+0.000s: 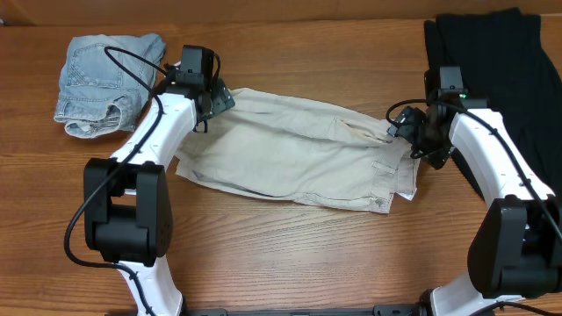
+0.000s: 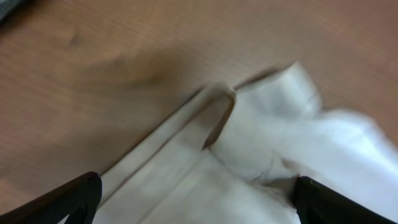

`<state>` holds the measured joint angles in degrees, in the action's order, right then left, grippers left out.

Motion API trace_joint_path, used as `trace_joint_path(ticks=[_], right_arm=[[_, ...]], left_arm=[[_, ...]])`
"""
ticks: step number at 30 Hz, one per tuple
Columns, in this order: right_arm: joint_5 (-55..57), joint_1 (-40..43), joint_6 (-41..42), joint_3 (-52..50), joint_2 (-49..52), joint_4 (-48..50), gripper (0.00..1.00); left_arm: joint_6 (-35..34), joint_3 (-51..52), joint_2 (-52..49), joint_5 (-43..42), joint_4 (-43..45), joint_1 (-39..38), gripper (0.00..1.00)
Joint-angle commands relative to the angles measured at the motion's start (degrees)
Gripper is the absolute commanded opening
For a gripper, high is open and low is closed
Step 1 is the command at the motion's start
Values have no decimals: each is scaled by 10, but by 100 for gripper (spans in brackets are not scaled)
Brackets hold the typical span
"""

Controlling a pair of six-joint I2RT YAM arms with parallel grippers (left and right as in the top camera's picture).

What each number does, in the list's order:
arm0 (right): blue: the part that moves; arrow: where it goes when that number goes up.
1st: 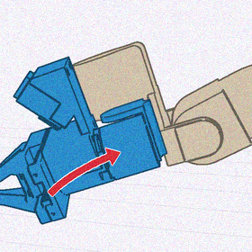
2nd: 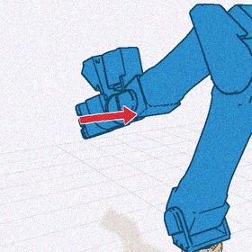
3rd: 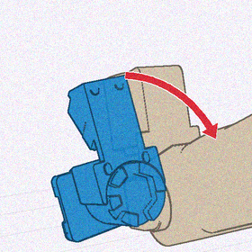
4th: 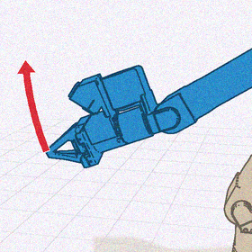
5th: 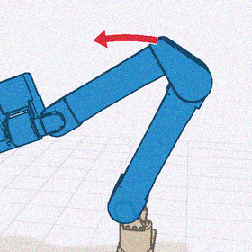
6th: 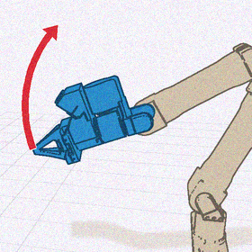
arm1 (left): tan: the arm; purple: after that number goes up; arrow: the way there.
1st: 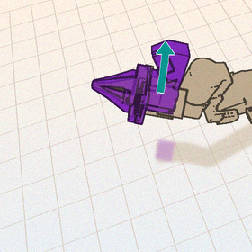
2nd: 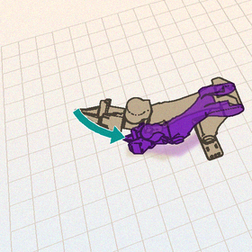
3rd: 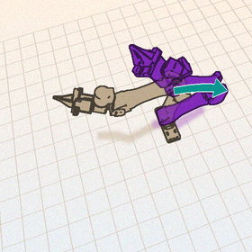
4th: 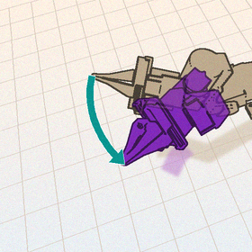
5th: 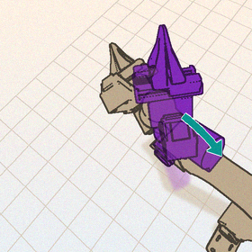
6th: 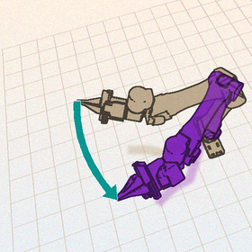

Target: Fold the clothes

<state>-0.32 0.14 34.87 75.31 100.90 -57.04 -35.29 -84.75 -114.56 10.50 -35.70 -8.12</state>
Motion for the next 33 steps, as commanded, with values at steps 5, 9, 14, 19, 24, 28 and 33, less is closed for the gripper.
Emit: trace_joint_path(ticks=[5,9,14,19,24,28,33], right_arm=[[-33,9,-84,124,-44,-144,92],[-30,9,-111,142,-59,-214,100],[-44,7,-111,74,-57,-176,100],[-60,7,-112,42,-57,-141,100],[-60,7,-126,41,-57,-141,100],[-61,7,-125,41,-57,-141,100],[-65,-6,-124,41,-57,-137,100]], left_arm=[[111,-156,25,0,-239,34,100],[146,-170,25,-1,-320,47,100],[221,-109,24,-79,-334,51,100],[222,-33,24,-91,-310,51,98],[222,45,24,-91,-239,51,98],[221,92,24,-91,-184,51,99],[200,151,24,-93,-115,51,98]])
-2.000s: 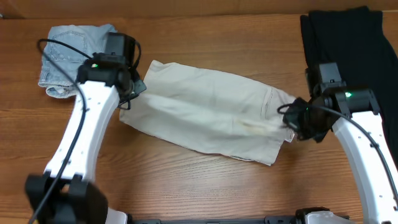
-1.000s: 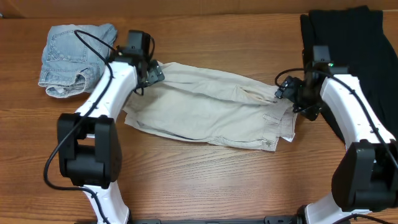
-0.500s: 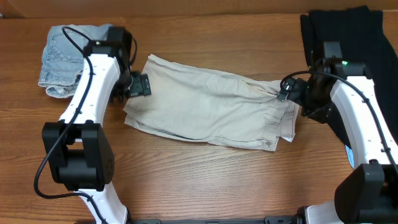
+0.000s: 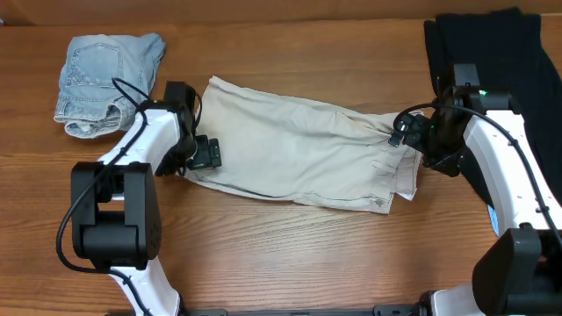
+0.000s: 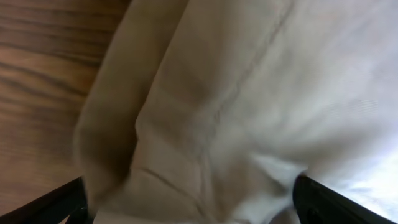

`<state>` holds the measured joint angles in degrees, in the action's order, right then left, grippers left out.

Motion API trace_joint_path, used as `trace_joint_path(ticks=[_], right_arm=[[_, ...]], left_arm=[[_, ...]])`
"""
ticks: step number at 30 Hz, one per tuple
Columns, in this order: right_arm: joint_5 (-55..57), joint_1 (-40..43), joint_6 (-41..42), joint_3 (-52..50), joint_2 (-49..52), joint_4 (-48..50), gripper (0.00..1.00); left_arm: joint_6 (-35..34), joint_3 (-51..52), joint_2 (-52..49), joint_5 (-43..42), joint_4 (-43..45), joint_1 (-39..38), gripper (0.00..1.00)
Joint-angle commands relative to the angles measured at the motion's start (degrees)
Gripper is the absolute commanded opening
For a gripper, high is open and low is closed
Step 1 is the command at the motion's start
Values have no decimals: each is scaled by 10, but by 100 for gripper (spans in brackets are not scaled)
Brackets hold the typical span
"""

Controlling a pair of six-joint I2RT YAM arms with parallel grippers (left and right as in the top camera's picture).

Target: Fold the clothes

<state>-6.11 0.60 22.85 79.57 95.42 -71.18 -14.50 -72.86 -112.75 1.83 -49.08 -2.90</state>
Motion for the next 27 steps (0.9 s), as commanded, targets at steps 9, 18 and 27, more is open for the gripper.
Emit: trace_joint_path(ticks=[9,18,27], right_arm=[[-6,-51,-3,-1,-2,27,100],[-7,-56,-2,-1,0,101,100],[-21,-70,-6,-1,58,162,12]], left_arm=[[-110,69,5,29,34,3,23],[-172,70,5,-1,-95,55,24],[-148,34,5,-4,-147,56,77]])
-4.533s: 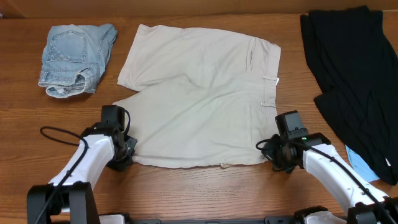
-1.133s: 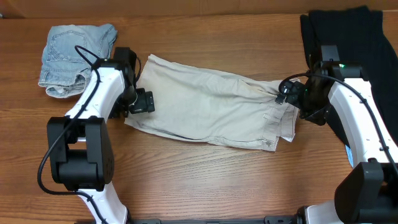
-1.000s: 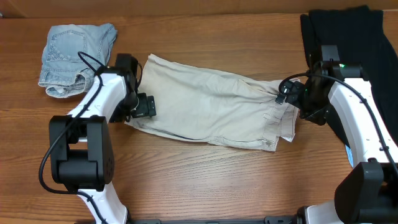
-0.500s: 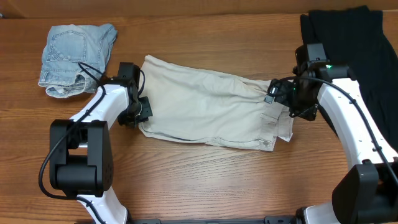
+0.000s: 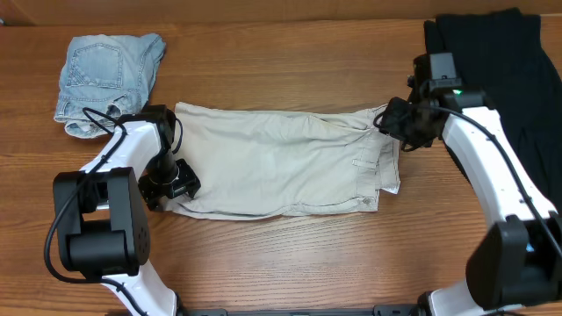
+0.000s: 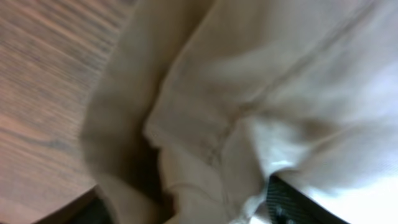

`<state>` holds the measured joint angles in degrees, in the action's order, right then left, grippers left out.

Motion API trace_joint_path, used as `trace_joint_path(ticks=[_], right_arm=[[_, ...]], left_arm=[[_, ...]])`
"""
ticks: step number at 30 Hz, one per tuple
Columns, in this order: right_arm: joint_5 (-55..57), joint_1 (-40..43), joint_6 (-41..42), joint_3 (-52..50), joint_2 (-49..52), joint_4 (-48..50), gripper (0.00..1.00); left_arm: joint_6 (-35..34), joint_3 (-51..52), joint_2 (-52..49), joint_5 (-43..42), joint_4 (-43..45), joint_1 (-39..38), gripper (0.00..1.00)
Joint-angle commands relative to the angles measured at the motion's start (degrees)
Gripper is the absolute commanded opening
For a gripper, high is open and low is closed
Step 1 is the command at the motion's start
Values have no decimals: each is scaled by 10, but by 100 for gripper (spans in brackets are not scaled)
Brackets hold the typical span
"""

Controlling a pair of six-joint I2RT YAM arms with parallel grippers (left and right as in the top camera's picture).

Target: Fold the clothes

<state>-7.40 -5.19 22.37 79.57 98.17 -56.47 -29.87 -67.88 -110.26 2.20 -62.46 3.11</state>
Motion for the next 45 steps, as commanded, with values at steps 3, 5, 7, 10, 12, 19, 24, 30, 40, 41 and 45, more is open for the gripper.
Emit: trace_joint_path(ticks=[3,5,7,10,12,19,24,30,40,41,45], right_arm=[[-9,-21,-1,-1,59,49,4],[-9,-23,2,-1,80,73,4],[-8,-23,3,-1,97,93,4],[-8,-23,4,-1,127,119,4],[-7,-22,4,-1,148,127,4],[-19,-21,5,2,196,71,4],[-63,-7,-23,44,172,-27,9],[-53,21,-50,106,114,-135,43],[-51,80,-104,14,108,-129,91],[-66,82,-110,-3,108,-115,92],[-129,85,-124,-67,108,-47,94]], left_arm=[[14,-78,-19,-5,-62,-5,83],[16,-134,-18,2,-103,-5,89],[17,-186,-18,15,-137,-6,90],[23,-243,-18,27,-160,-6,91],[29,-276,-17,29,-166,-5,91],[42,-333,-18,34,-156,-5,93],[42,-333,-18,40,-138,-5,96],[42,-333,-18,40,-125,-5,100],[46,-333,-18,40,-117,-5,100],[46,-333,-18,40,-116,-5,100],[46,-333,-18,40,-116,-5,100]])
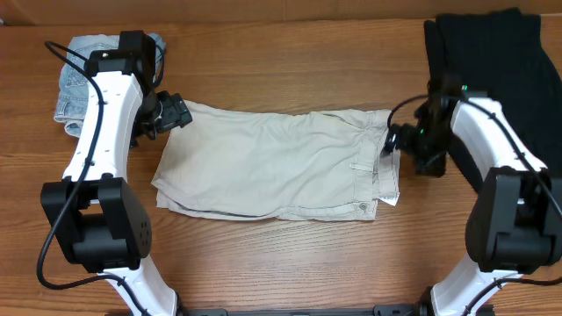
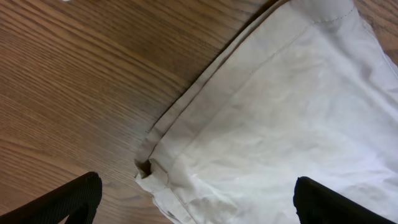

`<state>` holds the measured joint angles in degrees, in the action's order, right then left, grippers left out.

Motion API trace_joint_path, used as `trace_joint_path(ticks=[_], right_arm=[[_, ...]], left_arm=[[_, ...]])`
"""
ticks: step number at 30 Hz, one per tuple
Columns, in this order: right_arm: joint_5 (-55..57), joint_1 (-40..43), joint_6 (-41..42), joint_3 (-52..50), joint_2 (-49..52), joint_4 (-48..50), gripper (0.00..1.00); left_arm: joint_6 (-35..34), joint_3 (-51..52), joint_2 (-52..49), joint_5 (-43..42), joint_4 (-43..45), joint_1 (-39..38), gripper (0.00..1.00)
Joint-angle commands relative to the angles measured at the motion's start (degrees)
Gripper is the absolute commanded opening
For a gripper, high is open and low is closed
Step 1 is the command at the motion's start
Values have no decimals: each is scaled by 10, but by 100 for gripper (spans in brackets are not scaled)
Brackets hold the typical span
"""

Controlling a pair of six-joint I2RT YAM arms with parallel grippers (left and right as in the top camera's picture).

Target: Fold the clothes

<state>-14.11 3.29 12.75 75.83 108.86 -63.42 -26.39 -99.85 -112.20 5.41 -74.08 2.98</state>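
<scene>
Beige shorts [image 1: 272, 162] lie spread flat across the middle of the table, waistband to the right. My left gripper [image 1: 176, 114] hangs over their upper left hem corner. In the left wrist view it [image 2: 196, 199] is wide open, with the hem [image 2: 186, 124] below it and nothing held. My right gripper [image 1: 392, 143] sits at the waistband's right edge; the overhead view does not show whether its jaws are closed on the cloth.
Folded blue jeans [image 1: 68, 88] lie at the far left, partly behind my left arm. A black garment [image 1: 492, 61] is heaped at the far right corner. Bare wooden table [image 1: 281, 263] runs along the front.
My left gripper was down at the shorts' lower left hem with cloth between its fingers. Now it is open over the upper left corner. The right gripper sits slightly nearer the front.
The shorts first lay askew, left gripper open at their upper left corner, right gripper at the waistband. Then the left gripper was at the lower left hem. Then the shorts lay straight across the table. Now they lie flat and the left gripper is open.
</scene>
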Motion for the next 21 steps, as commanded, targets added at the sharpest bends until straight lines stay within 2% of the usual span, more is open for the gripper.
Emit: trace_joint_path(ticks=[1,10,15,17,19,21], right_arm=[[-75,0,-28,-44,1,39,94],[-182,-6,-24,-164,9,202,97],[-224,-28,-8,-204,19,259,91],[-230,-41,-5,-208,19,273,81],[-245,-52,-5,-207,19,286,49],[-266,-57,-4,-207,19,300,22]], left_arm=[[12,-13,2,8,0,-4,100],[27,-13,2,7,0,-4,100],[26,-13,2,5,3,-4,100],[26,-13,2,5,4,-4,100],[26,-13,2,4,4,-4,100],[26,-13,2,1,4,-4,100]])
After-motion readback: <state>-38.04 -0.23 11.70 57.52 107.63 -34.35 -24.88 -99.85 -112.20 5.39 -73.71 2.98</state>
